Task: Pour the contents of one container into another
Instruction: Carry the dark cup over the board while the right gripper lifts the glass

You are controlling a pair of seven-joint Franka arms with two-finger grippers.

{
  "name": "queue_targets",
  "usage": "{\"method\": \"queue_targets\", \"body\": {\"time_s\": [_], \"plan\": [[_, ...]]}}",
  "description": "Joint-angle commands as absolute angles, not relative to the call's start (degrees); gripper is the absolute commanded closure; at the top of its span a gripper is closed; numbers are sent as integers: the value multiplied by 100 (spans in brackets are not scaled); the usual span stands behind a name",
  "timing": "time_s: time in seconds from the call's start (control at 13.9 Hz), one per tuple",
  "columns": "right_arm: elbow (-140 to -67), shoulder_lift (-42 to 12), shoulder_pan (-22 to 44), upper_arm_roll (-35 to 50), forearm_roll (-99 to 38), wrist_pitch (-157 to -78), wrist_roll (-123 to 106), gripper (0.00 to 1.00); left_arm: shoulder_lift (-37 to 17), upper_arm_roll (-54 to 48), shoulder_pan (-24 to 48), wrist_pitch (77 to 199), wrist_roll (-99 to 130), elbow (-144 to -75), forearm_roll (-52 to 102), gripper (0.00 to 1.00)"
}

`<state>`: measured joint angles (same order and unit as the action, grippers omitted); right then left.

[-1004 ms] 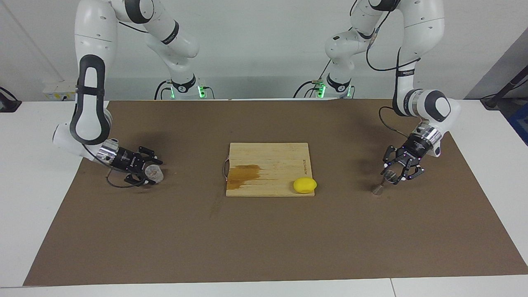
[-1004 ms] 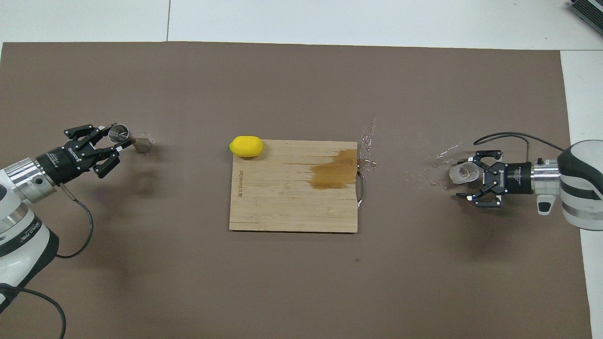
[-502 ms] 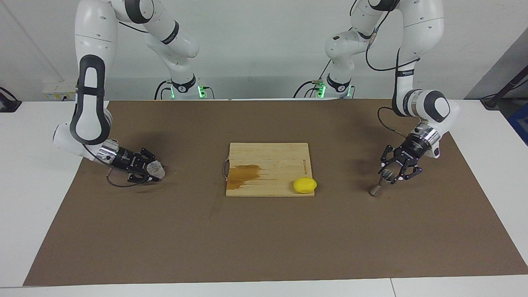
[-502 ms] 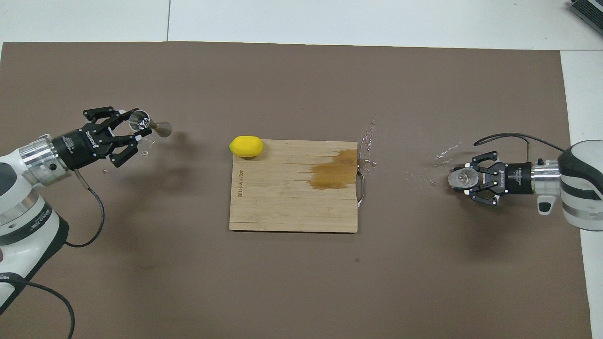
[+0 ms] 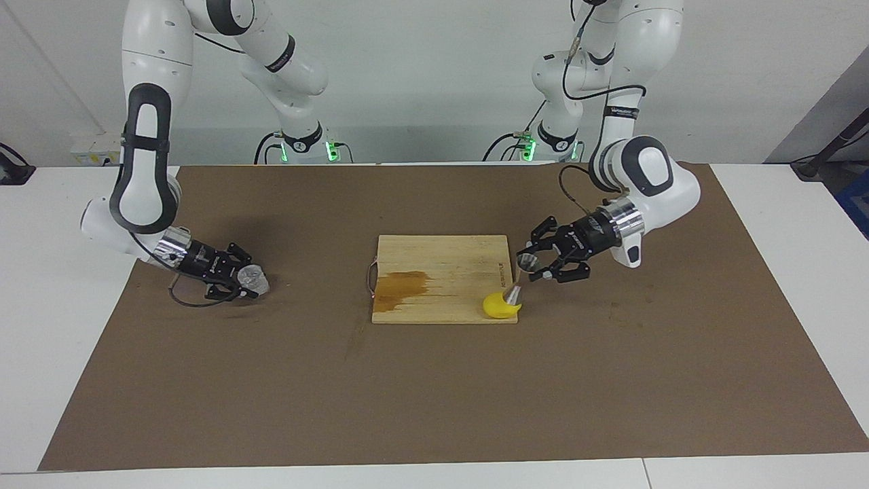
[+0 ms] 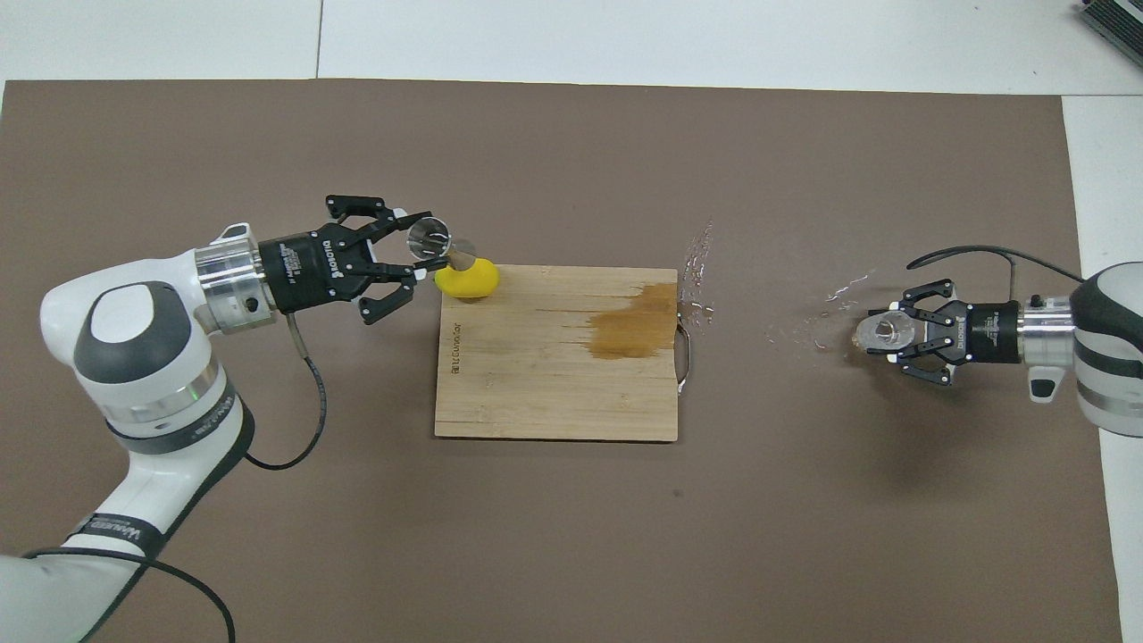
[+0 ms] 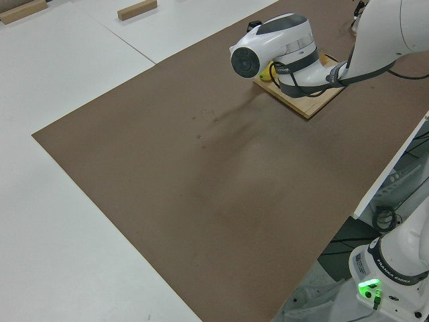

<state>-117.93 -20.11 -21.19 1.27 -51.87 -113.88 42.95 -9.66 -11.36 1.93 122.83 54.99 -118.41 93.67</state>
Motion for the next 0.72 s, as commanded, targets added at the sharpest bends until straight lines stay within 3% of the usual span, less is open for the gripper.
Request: {"method": "queue_targets", "body": {"time_s": [0.0, 0.22, 0.65], "plan": [[-11874, -1802, -2118, 193, -5335, -11514, 4218, 82, -1028, -1037, 1130, 13058, 5616, -11742, 9965, 100], [-11883, -1452, -1776, 193, -5300, -11531, 4753, 83, -1370, -1037, 1913, 14043, 5590, -11523, 10255, 100], [-11883, -1125, -1214, 167, -5195, -11654, 5527, 85, -1722, -1028, 2829, 14897, 5590, -11241, 10863, 100]]}}
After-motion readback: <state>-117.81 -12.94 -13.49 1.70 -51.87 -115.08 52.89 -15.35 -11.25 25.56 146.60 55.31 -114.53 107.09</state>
